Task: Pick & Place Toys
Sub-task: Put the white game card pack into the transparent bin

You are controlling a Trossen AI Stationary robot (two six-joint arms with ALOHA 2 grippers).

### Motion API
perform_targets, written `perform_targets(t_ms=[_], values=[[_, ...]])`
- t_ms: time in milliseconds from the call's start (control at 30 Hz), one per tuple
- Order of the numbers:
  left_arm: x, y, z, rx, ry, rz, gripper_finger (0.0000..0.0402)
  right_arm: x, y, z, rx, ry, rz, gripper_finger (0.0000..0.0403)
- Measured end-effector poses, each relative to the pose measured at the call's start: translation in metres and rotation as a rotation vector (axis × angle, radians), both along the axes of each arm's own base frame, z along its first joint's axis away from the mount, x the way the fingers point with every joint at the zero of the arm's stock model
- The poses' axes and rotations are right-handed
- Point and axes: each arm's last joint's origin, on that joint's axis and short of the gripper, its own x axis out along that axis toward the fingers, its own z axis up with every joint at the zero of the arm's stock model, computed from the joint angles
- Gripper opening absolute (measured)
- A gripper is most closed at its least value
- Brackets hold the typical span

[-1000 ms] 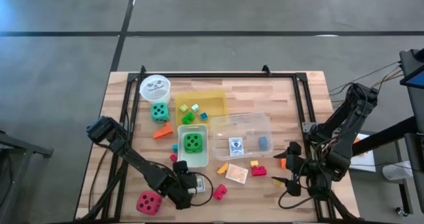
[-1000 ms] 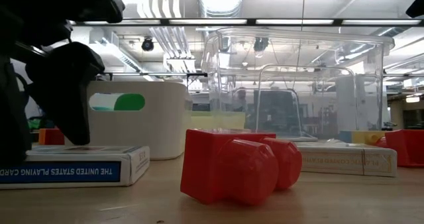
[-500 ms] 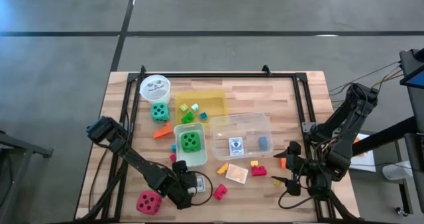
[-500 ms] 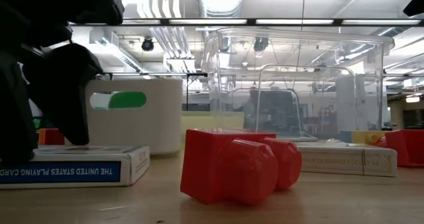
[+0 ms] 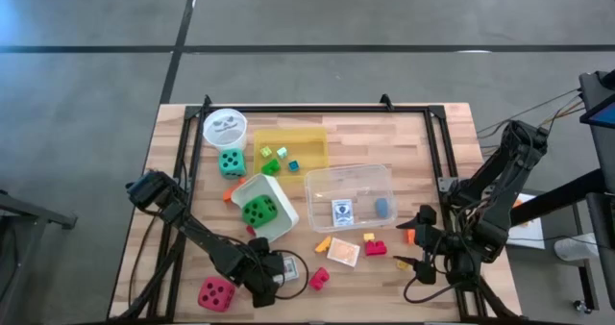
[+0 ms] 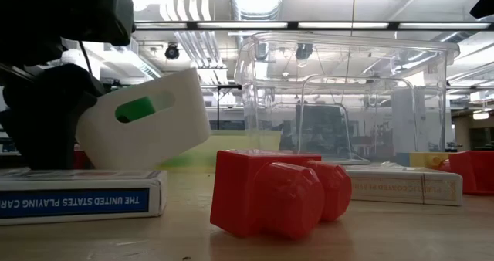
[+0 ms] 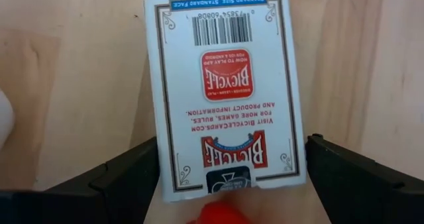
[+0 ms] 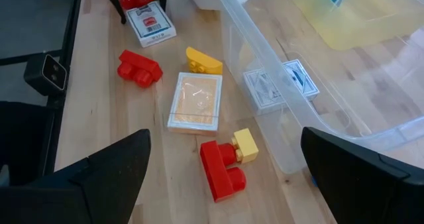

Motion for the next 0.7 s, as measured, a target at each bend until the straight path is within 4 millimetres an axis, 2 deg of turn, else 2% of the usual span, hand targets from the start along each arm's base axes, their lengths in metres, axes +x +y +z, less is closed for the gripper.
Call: perform_targets(t_ms=[433,700], values=[[-0.0008,0.0004,0.0006,0.004,0.006,-0.005,0.0346,0.0001,0.0001,0.0001,0.001,-0.001,0.000,0.0380],[-0.0001,-0.0001,0.0041,-0.001,-0.004,-0.004,0.0269,0.0002,0.0003,0.0001,0.004,-0.002,0.000,0.0380]])
